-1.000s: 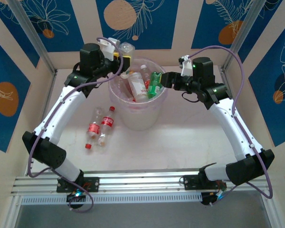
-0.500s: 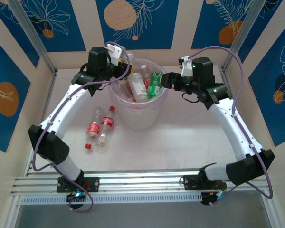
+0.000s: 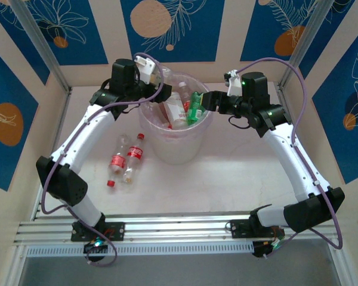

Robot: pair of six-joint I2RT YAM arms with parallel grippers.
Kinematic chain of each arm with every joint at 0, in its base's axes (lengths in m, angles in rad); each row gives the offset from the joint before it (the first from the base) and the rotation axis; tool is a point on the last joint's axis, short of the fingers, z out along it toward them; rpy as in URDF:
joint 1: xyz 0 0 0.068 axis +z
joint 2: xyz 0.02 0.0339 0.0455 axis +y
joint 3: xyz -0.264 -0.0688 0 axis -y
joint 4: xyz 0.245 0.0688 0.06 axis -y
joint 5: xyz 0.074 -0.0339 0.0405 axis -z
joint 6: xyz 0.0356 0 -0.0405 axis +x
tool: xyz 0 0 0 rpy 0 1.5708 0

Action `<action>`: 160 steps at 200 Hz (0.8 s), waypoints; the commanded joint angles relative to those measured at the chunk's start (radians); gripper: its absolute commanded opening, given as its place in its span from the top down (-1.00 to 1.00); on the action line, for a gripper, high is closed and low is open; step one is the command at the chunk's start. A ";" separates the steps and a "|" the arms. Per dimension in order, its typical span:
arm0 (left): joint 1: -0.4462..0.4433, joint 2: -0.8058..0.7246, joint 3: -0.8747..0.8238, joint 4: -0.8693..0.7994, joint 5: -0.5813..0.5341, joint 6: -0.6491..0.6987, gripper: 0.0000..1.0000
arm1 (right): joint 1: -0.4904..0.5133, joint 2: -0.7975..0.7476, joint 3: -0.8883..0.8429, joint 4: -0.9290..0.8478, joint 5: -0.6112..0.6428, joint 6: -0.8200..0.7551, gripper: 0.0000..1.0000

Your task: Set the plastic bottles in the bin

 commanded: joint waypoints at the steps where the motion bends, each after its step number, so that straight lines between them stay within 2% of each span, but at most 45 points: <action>1: -0.012 -0.023 0.070 0.029 0.059 -0.058 -0.78 | 0.001 -0.007 0.025 -0.003 -0.001 -0.012 -0.29; 30: -0.011 0.001 0.084 0.106 0.041 -0.118 -0.60 | 0.002 -0.010 0.021 -0.003 -0.002 -0.012 -0.29; 48: -0.012 0.033 0.101 0.139 0.012 -0.137 -0.43 | 0.001 -0.013 0.019 -0.004 -0.003 -0.012 -0.29; 110: -0.013 0.187 0.201 0.092 0.035 -0.142 -0.12 | 0.004 -0.017 0.007 -0.004 -0.003 -0.015 -0.29; 132: -0.015 0.185 0.157 0.100 0.034 -0.145 0.01 | 0.004 -0.015 0.004 -0.004 0.001 -0.018 -0.29; 160: -0.015 0.165 0.081 0.101 0.030 -0.137 0.07 | 0.005 -0.006 0.005 -0.001 -0.003 -0.019 -0.29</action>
